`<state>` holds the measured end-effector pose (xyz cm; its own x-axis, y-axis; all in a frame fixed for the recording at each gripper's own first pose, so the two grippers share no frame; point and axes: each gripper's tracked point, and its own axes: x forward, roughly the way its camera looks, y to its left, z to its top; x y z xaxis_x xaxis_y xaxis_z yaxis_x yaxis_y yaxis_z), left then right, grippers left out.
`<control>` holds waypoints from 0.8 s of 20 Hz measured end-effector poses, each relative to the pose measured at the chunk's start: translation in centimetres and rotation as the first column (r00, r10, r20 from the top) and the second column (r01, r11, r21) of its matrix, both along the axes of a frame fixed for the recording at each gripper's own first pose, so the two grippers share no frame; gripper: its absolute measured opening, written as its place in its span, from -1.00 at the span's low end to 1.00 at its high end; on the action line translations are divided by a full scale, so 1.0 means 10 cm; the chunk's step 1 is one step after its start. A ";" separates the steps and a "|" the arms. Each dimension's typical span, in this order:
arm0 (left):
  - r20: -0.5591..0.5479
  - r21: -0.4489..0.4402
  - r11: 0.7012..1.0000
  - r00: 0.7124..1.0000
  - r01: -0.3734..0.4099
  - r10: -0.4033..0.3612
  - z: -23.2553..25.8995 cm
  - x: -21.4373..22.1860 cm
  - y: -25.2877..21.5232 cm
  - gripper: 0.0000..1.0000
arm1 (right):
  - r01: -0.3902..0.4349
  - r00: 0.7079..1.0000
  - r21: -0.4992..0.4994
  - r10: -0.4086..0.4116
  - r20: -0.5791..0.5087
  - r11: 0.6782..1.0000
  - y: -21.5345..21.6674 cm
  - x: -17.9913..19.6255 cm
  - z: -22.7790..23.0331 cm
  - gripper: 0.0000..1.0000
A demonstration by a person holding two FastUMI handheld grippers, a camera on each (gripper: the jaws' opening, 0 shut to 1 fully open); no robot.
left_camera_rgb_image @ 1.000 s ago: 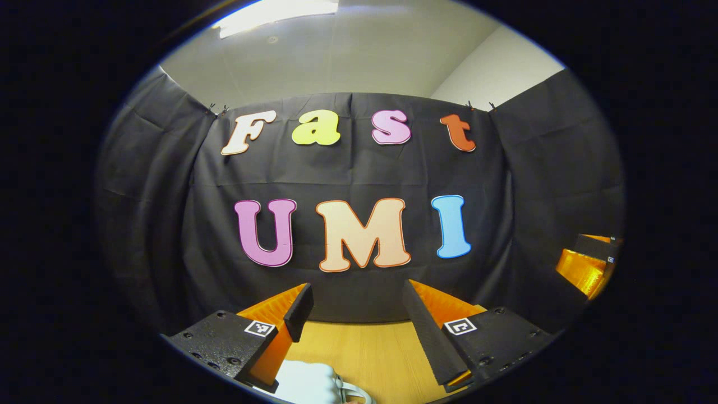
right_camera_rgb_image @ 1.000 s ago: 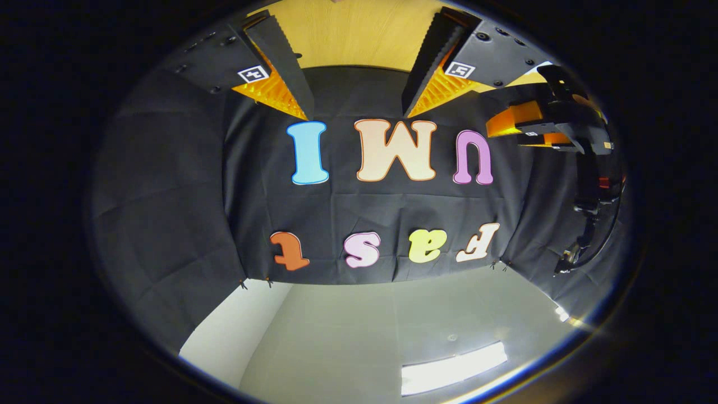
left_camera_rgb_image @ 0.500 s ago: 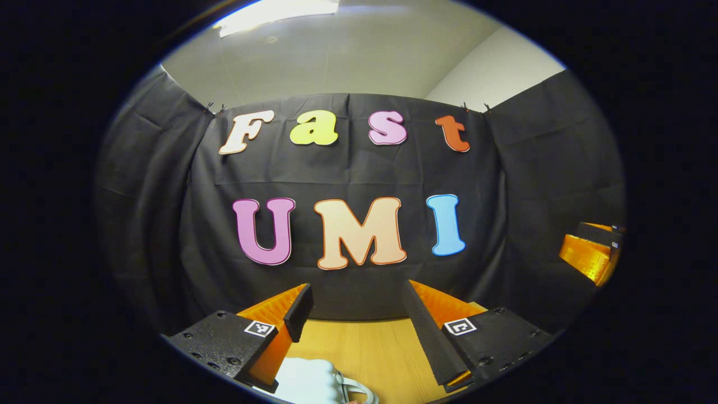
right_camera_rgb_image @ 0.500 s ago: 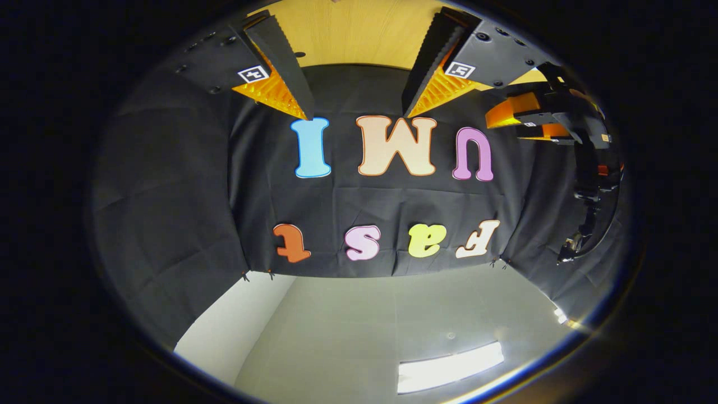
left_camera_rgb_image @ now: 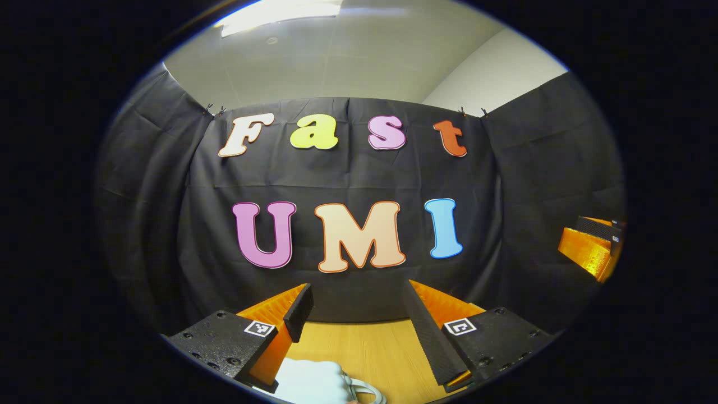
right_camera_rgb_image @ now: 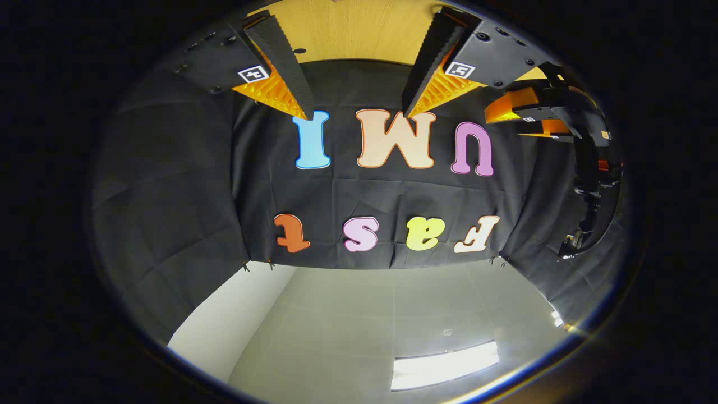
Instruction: First open the suitcase, pack the skin care products into it, and then close the suitcase.
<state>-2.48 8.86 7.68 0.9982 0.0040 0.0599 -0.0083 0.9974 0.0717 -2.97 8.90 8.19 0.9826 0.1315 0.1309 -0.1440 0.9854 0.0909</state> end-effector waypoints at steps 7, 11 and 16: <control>0.002 -0.006 1.000 1.000 0.024 -0.024 0.02 0.02 -0.03 0.89 | 0.023 1.000 -0.011 -0.023 0.001 1.000 -0.02 -0.06 0.03 0.94; -0.001 0.005 0.999 0.999 0.039 -0.039 0.02 0.04 -0.06 0.89 | 0.037 0.999 -0.015 -0.037 0.002 0.999 -0.06 -0.08 0.07 0.94; -0.004 0.002 0.999 0.999 0.054 -0.054 0.02 0.05 -0.11 0.87 | 0.047 0.999 -0.018 -0.047 -0.002 0.999 -0.09 -0.12 0.07 0.94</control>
<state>-1.96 7.79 7.87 0.9972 -0.0500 0.0560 0.0458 0.9962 0.0738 -4.16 8.01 8.84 0.9880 0.0880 0.1267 -0.0978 0.9925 0.0732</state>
